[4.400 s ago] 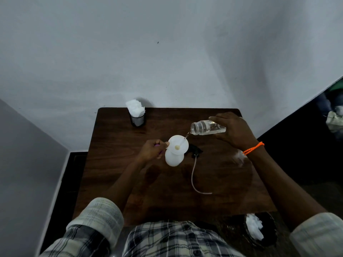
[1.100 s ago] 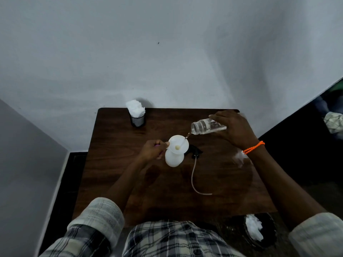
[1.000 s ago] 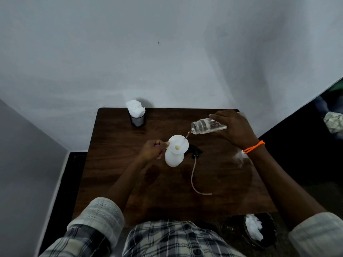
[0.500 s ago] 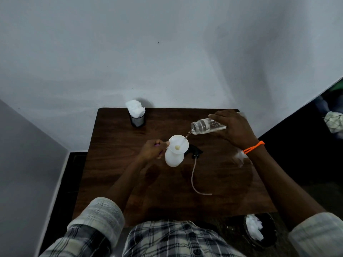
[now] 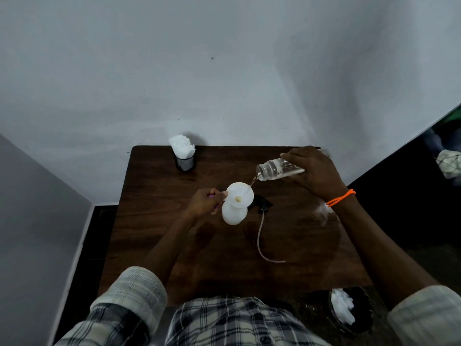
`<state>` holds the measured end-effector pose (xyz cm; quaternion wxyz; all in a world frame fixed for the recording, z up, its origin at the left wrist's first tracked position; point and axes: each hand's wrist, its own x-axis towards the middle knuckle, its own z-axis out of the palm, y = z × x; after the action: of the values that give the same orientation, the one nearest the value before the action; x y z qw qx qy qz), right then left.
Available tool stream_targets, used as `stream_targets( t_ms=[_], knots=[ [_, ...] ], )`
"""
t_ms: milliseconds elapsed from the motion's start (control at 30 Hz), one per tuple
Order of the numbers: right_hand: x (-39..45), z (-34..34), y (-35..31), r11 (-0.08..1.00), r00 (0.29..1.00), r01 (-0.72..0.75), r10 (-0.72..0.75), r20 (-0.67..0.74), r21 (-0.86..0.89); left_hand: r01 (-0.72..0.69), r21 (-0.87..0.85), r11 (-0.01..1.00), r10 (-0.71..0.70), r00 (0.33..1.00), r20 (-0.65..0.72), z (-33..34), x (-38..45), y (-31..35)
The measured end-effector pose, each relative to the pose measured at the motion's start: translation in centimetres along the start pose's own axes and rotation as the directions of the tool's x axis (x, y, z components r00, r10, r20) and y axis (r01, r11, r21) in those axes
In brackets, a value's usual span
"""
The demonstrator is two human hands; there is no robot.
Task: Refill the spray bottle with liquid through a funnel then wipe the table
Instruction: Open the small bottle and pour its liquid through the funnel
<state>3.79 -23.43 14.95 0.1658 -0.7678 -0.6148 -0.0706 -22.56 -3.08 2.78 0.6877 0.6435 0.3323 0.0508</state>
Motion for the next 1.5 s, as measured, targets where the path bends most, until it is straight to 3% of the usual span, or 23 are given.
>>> stream_targets(
  t_ms=[1500],
  knots=[
    [-0.3,-1.0,-0.8,0.999,0.999,0.022,-0.023,-0.030,-0.034,0.022,-0.011,1.000,-0.023,0.999,-0.033,0.3,-0.1,-0.9]
  ],
)
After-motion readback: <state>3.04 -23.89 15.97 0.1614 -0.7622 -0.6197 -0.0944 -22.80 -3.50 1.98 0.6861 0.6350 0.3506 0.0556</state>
